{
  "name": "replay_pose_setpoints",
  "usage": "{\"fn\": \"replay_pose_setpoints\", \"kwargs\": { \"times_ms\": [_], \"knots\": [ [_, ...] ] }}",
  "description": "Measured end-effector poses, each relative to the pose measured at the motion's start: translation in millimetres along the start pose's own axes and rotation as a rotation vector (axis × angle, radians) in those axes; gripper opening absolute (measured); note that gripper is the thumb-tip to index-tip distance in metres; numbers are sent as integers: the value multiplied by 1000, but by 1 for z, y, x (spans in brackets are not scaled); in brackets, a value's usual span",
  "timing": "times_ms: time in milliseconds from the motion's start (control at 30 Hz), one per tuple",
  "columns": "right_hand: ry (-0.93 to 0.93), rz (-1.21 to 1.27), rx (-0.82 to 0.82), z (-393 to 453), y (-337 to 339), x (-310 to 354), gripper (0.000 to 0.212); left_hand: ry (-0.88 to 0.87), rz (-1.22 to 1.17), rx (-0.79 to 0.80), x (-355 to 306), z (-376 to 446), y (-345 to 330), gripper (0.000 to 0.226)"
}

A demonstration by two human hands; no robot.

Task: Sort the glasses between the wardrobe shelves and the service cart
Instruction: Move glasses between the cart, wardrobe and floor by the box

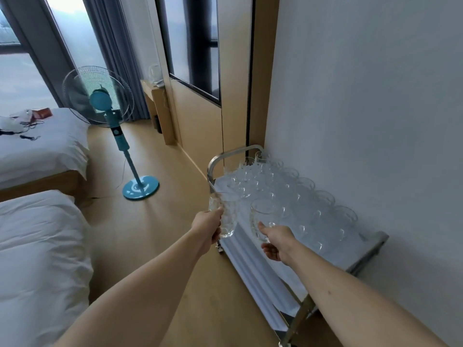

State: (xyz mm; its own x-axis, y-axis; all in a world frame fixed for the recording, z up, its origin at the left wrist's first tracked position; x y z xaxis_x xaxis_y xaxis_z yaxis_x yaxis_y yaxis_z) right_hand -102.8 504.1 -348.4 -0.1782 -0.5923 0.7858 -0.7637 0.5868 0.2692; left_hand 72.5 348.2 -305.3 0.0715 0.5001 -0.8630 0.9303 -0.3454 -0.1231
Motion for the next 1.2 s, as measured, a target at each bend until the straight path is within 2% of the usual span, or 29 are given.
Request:
{"fn": "replay_pose_setpoints", "kwargs": {
  "times_ms": [133,267,633,833,1000,1200],
  "knots": [
    [-45,23,-41,31,-3,-1,76,34,26,67,-5,43,-20,29],
    [-100,78,-98,60,-8,-7,61,95,60,139,-5,88,-39,27],
    [-282,252,-316,91,-35,-16,47,229,254,365,4,179,-75,26],
    [-352,321,-370,98,-51,-35,59,224,304,428,16,207,-88,28],
    [-384,267,-417,108,-45,-50,73,283,293,434,25,225,-107,27],
    [-369,276,-398,141,-34,-55,71,235,313,419,34,247,-136,28]
  ]
}}
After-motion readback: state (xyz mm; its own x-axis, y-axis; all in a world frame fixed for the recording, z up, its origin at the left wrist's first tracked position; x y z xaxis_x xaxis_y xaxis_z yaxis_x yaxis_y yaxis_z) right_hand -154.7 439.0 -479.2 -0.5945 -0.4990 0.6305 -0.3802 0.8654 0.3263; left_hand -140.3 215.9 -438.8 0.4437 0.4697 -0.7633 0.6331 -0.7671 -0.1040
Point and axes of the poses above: each hand's wrist, its own z-axis towards the middle knuckle, its own y-axis out of the back of the hand, x = y × z, the point moved 9 cm from there along z, towards the middle knuckle, and after that the axes turned 12 degrees about -z, right-handed, at the moved point
